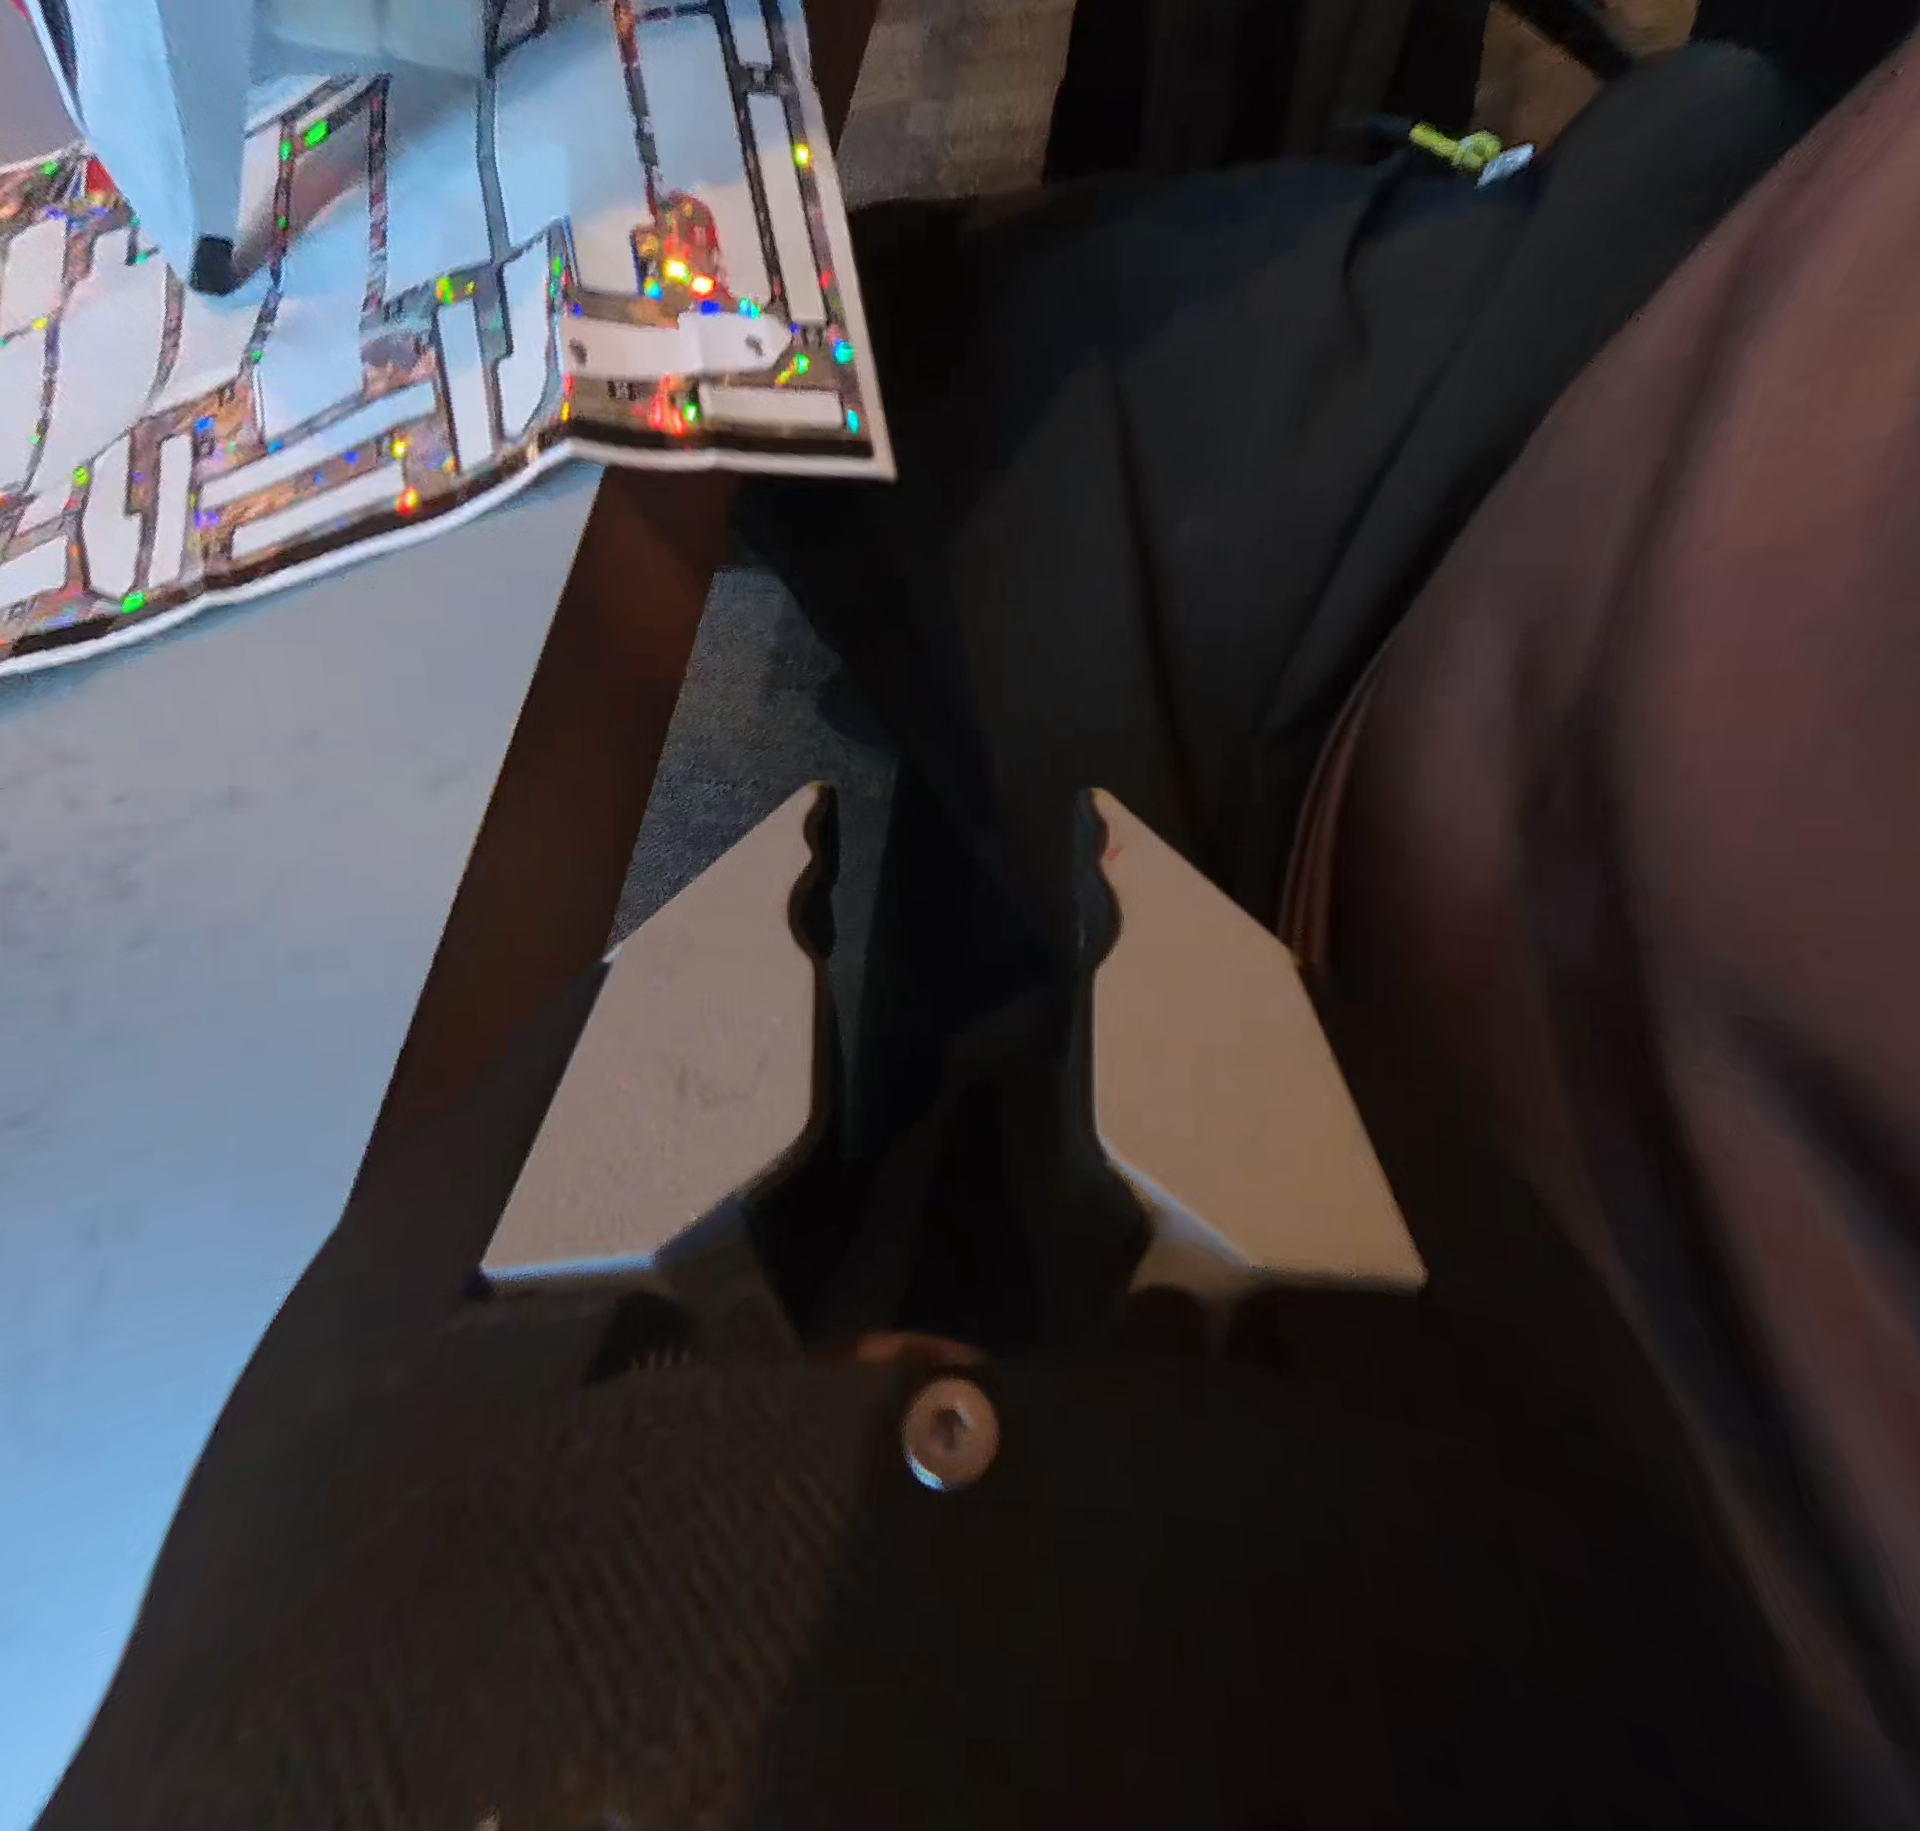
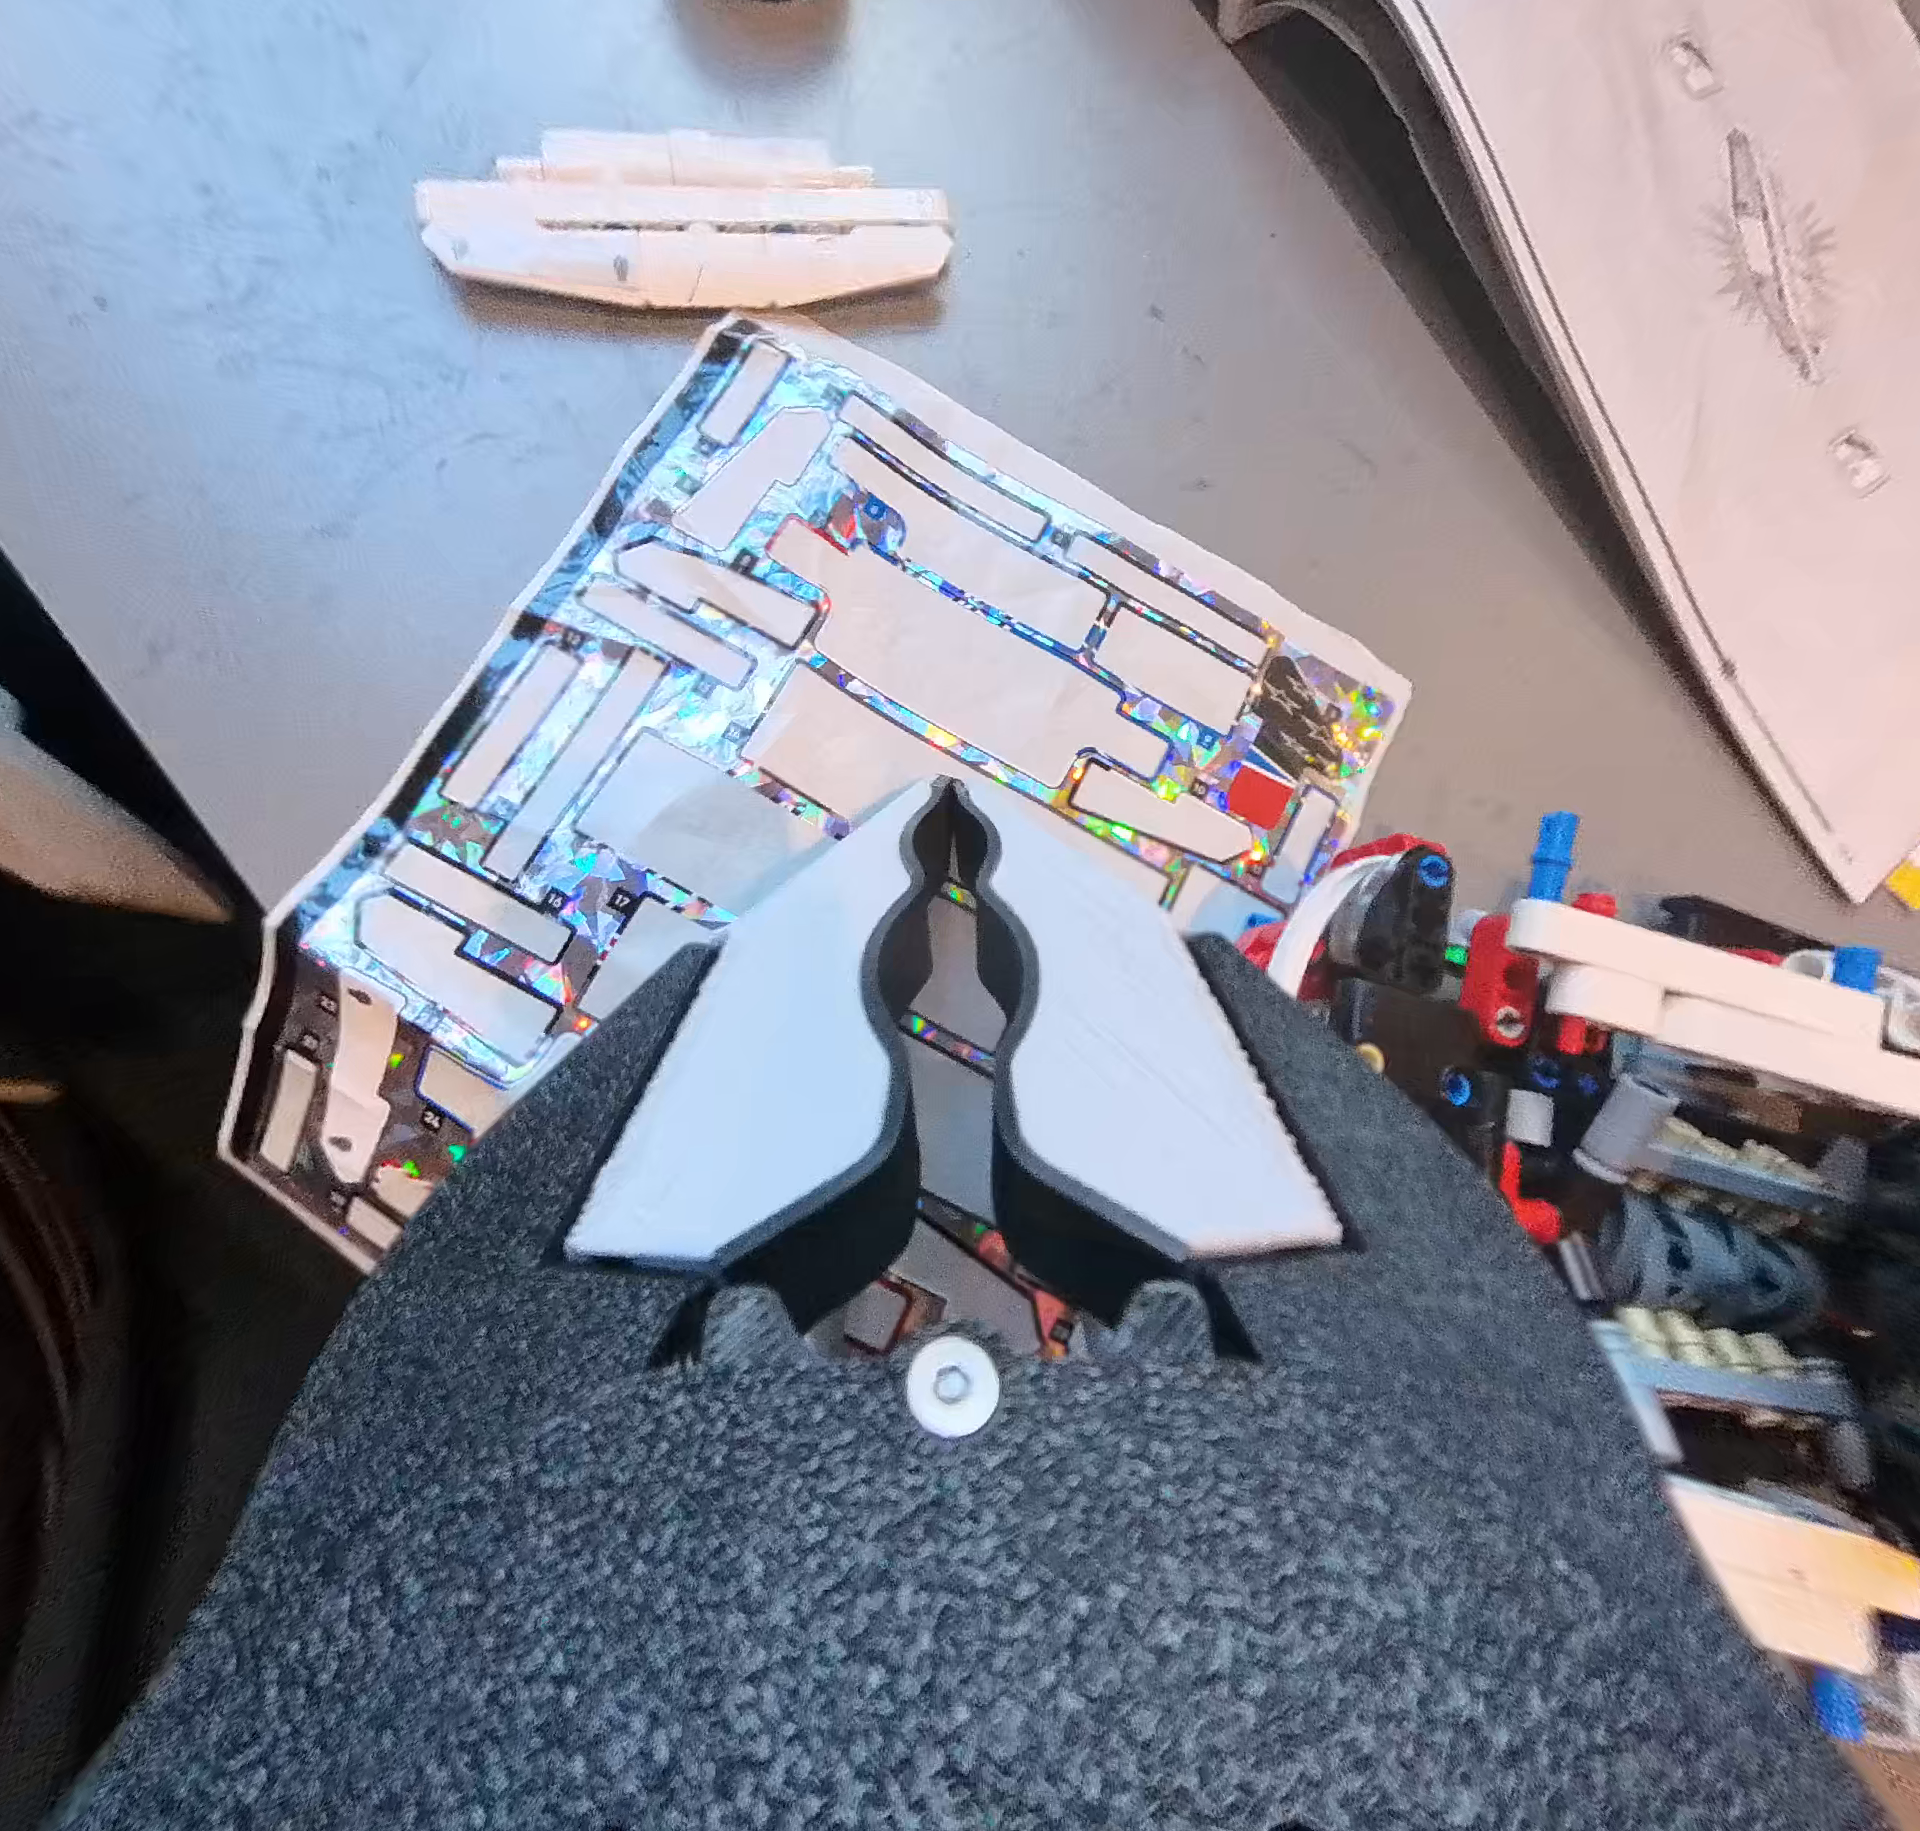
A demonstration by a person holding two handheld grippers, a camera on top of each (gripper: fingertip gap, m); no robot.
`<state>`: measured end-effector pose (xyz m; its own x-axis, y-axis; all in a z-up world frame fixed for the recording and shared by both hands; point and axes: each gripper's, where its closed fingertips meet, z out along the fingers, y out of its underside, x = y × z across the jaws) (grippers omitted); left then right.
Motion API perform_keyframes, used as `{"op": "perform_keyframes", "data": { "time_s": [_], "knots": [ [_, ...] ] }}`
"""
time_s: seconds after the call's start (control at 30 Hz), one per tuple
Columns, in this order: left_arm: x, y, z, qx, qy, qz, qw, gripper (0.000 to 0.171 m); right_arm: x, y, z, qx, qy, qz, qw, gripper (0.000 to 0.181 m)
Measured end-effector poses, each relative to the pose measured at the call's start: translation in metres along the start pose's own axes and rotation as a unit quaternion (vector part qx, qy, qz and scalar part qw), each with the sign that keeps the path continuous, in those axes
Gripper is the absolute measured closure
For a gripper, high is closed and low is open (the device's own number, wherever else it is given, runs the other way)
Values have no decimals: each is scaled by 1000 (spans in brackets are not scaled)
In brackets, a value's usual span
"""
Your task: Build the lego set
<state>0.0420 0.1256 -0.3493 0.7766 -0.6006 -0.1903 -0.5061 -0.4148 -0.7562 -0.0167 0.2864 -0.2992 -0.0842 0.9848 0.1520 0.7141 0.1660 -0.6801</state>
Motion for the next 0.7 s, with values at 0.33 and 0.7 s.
{"op": "perform_keyframes", "data": {
  "time_s": [0.33,0.7],
  "knots": [
    [-7,-10,15,12,0,-92,996,106,5,7,-6,2,31,25,999,181],
    [-26,-79,33,116,7,-262,958,146,3,8,-6,4,26,61,998,181]
  ]
}}
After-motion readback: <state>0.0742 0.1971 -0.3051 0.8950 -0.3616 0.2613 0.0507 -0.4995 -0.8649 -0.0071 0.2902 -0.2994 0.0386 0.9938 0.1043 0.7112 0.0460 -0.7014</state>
